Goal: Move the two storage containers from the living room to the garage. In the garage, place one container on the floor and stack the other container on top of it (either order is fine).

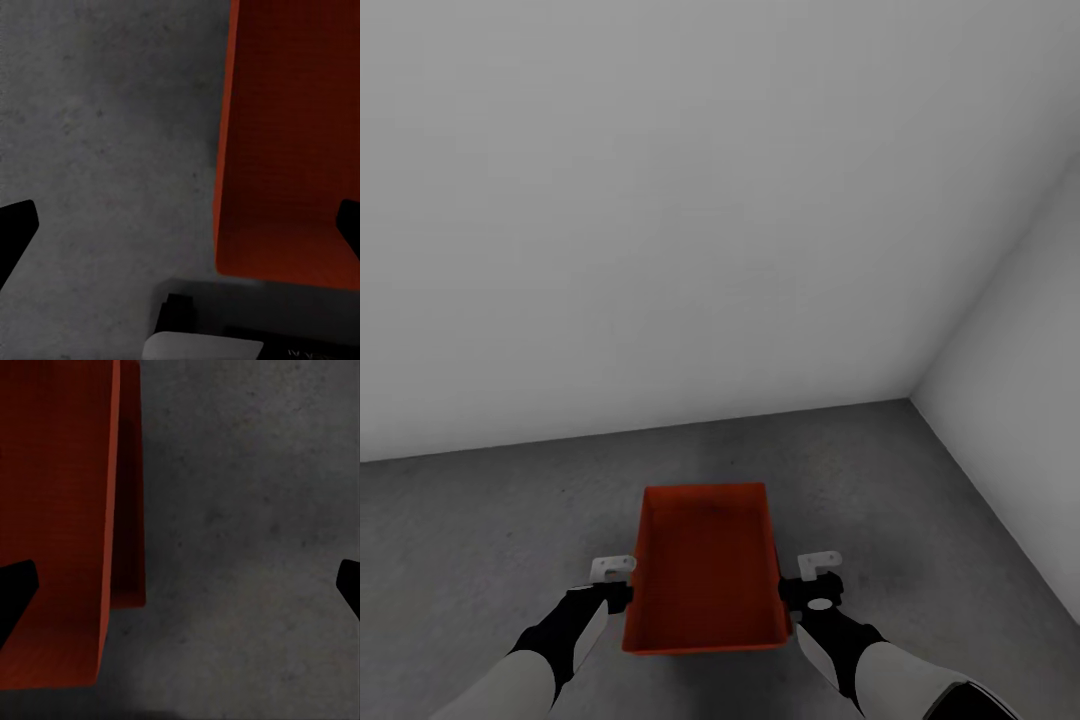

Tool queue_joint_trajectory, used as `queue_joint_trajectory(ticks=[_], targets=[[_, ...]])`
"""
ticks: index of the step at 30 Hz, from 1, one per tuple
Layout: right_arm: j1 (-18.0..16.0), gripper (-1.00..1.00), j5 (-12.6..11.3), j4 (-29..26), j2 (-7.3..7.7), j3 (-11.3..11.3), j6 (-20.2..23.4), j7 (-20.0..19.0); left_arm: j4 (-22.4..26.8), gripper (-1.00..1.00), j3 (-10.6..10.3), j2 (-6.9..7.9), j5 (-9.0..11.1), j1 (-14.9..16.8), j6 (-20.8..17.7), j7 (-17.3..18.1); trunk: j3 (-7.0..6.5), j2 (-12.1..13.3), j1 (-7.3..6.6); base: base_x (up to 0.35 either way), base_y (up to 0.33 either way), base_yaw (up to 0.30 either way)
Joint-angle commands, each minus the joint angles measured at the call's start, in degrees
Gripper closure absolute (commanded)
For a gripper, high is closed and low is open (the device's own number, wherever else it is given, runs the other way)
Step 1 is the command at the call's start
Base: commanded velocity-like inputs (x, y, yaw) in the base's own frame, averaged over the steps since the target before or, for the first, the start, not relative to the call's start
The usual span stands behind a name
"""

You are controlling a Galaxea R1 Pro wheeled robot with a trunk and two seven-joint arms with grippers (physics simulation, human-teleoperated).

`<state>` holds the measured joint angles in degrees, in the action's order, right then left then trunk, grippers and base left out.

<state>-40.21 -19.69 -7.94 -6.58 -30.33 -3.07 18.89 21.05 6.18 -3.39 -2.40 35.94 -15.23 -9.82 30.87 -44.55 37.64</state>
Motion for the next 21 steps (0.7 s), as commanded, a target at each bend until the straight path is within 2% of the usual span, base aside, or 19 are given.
queue_joint_trajectory(ticks=[1, 21], targets=[[-0.04, -1.00, -0.61, 0.04, -0.01, -0.44, -0.27, 0.18, 0.12, -1.00, 0.35, -0.05, -0.24, 0.01, -0.32, -0.02, -0.13, 0.37, -0.22, 0.000, 0.000, 0.000], [-0.04, -1.00, -0.62, 0.06, -0.01, -0.51, -0.27, 0.18, 0.13, -1.00, 0.33, -0.04, -0.24, 0.01, -0.24, 0.03, -3.72, 8.39, -4.61, 0.000, 0.000, 0.000]])
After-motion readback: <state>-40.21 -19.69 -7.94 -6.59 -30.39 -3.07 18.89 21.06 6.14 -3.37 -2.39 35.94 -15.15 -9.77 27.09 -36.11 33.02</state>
